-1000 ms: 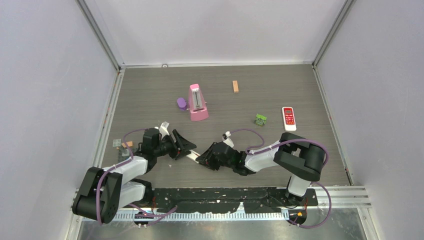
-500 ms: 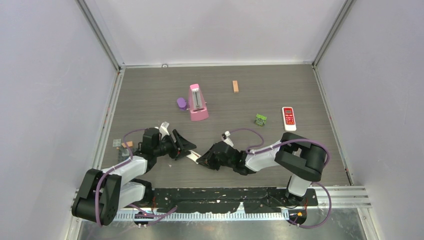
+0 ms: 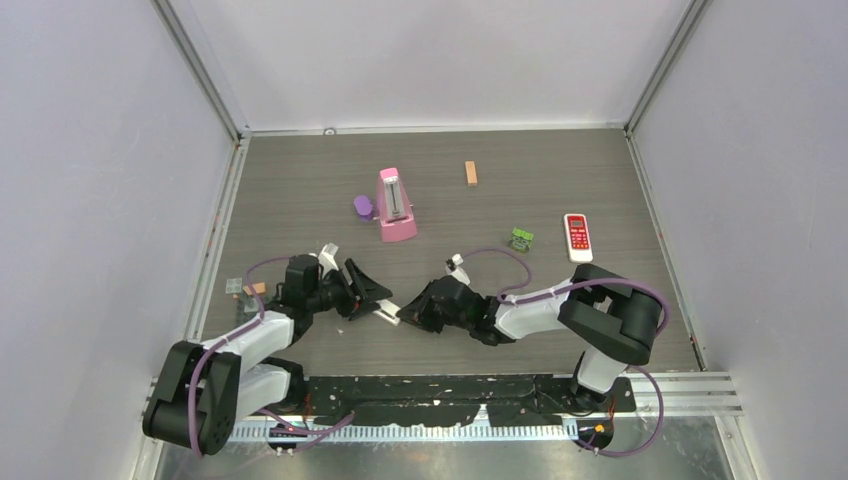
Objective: Load the batteries into the remote control
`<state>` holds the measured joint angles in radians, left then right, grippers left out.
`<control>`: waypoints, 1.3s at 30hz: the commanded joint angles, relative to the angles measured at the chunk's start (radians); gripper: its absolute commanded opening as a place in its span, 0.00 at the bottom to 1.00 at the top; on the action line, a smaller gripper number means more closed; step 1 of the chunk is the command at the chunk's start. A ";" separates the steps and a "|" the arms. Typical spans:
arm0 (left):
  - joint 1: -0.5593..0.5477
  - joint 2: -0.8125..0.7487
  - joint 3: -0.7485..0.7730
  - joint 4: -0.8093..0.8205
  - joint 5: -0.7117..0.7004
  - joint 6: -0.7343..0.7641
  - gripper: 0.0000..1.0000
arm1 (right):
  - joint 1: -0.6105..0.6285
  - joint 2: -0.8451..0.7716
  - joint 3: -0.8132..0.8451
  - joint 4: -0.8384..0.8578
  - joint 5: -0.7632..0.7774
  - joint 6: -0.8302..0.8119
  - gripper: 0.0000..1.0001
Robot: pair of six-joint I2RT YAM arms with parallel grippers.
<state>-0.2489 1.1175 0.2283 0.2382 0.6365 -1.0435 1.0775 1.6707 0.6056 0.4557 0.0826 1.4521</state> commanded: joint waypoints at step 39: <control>-0.004 -0.084 0.015 -0.019 -0.053 0.035 0.61 | -0.016 0.158 -0.112 0.388 -0.136 0.110 0.05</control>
<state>-0.2489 1.0172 0.2344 0.2108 0.5907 -1.0344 1.0588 1.8523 0.4679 0.9356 -0.0723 1.6260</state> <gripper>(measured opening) 0.613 0.141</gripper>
